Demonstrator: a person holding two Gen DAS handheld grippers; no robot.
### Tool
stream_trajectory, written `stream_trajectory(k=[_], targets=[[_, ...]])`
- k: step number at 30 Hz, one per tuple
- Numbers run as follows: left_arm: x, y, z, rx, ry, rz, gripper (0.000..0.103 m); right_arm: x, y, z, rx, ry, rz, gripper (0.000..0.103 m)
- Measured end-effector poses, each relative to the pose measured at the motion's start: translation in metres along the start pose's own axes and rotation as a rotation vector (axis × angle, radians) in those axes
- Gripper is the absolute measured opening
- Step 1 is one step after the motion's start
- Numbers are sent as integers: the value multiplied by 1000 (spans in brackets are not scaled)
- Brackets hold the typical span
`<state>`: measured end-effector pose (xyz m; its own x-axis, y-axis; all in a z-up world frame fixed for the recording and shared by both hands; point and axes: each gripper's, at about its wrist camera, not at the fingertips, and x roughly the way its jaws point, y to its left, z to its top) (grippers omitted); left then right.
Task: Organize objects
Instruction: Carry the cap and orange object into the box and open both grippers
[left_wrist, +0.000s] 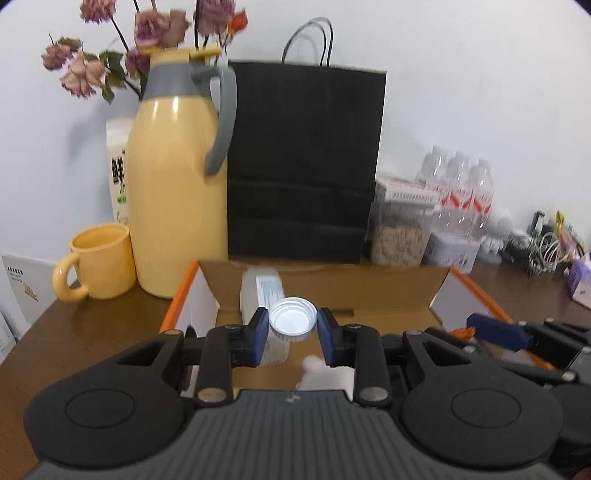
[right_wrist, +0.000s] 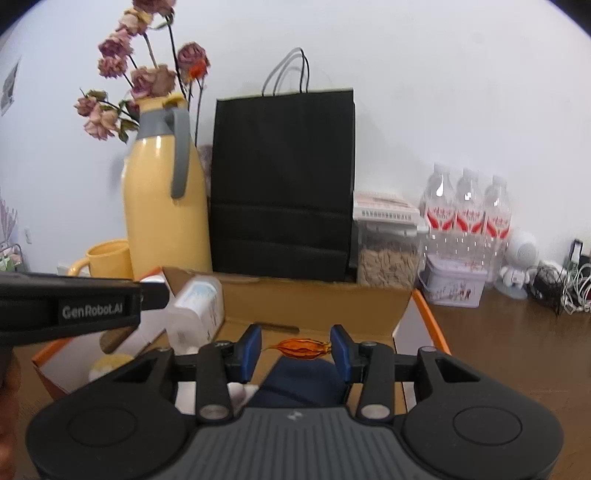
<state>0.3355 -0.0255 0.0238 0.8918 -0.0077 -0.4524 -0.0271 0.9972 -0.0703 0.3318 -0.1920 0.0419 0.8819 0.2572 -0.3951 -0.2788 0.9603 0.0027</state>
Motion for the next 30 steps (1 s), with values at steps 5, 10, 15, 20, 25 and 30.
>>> stream_trajectory(k=[5, 10, 15, 20, 25, 30], targets=[[3, 2, -7, 4, 10, 6, 32, 6, -7, -3, 18, 29, -3, 40], [-5, 3, -6, -3, -38, 37, 92, 4, -13, -4, 29, 25, -34, 82], [-11, 3, -3, -5, -89, 60, 103, 3, -19, -3, 54, 16, -54, 98], [-10, 3, -3, -2, -86, 61, 103, 2, -17, -2, 48, 16, -49, 101], [-14, 4, -2, -10, -95, 59, 103, 1, -16, -1, 47, 21, -41, 103], [-23, 4, 2, -12, -106, 52, 103, -5, -14, 2, 43, 18, -30, 103]])
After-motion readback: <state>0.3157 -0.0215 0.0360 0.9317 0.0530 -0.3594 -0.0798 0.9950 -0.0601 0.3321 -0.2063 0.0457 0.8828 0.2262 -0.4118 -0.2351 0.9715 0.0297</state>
